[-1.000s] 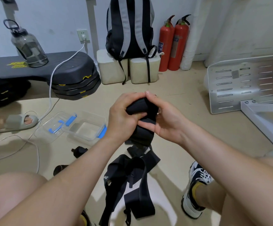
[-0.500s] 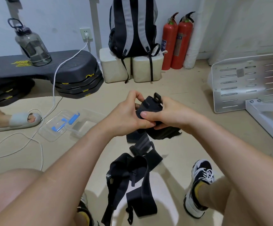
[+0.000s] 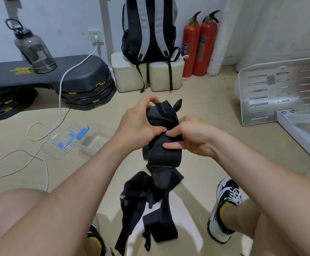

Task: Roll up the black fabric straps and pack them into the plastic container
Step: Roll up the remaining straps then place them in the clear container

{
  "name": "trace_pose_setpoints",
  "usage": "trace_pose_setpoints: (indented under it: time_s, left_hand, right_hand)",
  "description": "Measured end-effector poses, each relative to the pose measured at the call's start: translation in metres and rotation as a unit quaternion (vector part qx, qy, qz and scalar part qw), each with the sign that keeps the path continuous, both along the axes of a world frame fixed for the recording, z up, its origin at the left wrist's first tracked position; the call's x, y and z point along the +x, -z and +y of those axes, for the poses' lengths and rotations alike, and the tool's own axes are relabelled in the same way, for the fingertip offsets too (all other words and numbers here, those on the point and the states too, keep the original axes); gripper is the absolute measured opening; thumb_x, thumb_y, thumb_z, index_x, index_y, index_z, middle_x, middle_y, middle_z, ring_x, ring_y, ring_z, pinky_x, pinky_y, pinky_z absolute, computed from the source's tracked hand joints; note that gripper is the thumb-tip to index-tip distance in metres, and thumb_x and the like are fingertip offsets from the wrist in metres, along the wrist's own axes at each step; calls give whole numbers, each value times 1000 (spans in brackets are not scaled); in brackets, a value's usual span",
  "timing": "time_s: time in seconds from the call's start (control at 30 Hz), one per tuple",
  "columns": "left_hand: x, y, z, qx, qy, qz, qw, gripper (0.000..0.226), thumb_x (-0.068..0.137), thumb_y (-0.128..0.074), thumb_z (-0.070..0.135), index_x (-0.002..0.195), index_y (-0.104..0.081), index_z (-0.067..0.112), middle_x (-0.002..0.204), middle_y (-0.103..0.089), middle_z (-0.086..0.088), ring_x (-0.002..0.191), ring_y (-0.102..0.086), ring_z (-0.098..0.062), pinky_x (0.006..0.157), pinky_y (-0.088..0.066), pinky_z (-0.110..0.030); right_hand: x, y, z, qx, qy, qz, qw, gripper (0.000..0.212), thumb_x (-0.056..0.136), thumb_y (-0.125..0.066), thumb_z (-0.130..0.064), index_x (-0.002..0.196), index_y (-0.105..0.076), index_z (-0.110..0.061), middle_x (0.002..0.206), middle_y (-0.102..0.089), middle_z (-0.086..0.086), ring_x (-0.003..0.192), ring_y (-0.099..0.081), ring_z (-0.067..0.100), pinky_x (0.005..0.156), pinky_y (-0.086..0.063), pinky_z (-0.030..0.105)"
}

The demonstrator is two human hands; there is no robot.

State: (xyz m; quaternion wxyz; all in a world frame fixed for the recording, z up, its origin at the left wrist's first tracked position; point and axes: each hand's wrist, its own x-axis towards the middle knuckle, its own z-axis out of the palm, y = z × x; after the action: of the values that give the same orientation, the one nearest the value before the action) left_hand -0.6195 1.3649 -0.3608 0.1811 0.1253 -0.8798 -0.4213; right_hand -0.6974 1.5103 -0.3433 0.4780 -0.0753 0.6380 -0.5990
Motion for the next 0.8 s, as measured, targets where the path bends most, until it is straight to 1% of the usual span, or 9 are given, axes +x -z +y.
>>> trace_pose_setpoints:
  time_s: [0.1, 0.2, 0.27, 0.33, 0.4, 0.5, 0.6, 0.73, 0.8]
  left_hand:
    - [0, 3, 1, -77, 6, 41, 996, 58, 69, -82, 15, 108, -44, 35, 83, -64, 12, 73, -56, -13, 71, -50, -34]
    - [0, 9, 5, -176, -5, 82, 981, 56, 69, -75, 8, 115, -49, 25, 91, -58, 12, 81, -52, -18, 70, -44, -32]
    - [-1, 12, 7, -206, -10, 104, 973, 56, 67, -73, 4, 118, -54, 19, 99, -60, 8, 89, -52, -18, 74, -37, -24]
    - [-2, 9, 8, -163, 14, 92, 982, 56, 68, -79, 10, 119, -57, 21, 108, -61, 10, 97, -53, -14, 81, -39, -22]
    - [-1, -1, 5, -67, 56, 41, 995, 60, 67, -87, 21, 118, -56, 31, 111, -60, 15, 102, -55, -8, 88, -44, -20]
    - [2, -18, -4, 44, 105, -37, 993, 57, 70, -87, 28, 113, -52, 41, 111, -61, 14, 97, -60, 1, 81, -52, -18]
    - [5, -22, -7, 15, 117, -71, 990, 61, 70, -87, 33, 122, -55, 36, 105, -64, 17, 92, -61, 5, 78, -50, -16]
    - [7, -20, -4, -20, 87, -11, 996, 51, 69, -88, 31, 110, -60, 43, 99, -69, 20, 96, -64, 2, 86, -53, -26]
    - [7, -16, -1, -49, 89, 3, 995, 50, 68, -86, 33, 111, -63, 41, 101, -70, 19, 99, -65, -1, 90, -53, -32]
  right_hand:
    - [5, -2, -2, -36, 16, -7, 999, 20, 91, -58, 3, 108, -69, -2, 105, -73, 12, 101, -71, 23, 79, -62, 34]
    - [8, -6, -3, -67, 22, 7, 997, 25, 90, -70, -32, 110, -72, -17, 100, -77, -4, 102, -71, 11, 86, -60, 36]
    - [9, -5, -4, -59, 31, 40, 997, 37, 88, -69, -43, 114, -70, -16, 101, -77, -4, 100, -71, 10, 80, -61, 33]
    - [8, -3, -5, -44, 48, 56, 996, 36, 90, -68, -43, 113, -70, -15, 101, -77, -1, 94, -73, 12, 70, -60, 30]
    - [5, -5, -1, -34, 52, 50, 997, 31, 92, -67, -39, 112, -69, -16, 98, -77, 1, 86, -74, 13, 67, -60, 31]
    - [-4, -12, 6, -21, -4, 75, 997, 26, 93, -67, -29, 113, -69, -11, 96, -75, 4, 84, -74, 14, 68, -61, 31]
    - [-4, -16, 9, -21, -62, 88, 994, 27, 95, -64, -29, 115, -67, -11, 100, -75, 6, 94, -74, 20, 74, -61, 33]
    - [0, -17, 10, -33, -61, 48, 996, 38, 91, -63, -45, 116, -69, -16, 103, -77, 1, 99, -73, 17, 74, -62, 37]
    - [1, -18, 9, -34, -50, 31, 998, 44, 88, -62, -53, 116, -70, -20, 105, -76, -3, 99, -73, 14, 73, -62, 38]
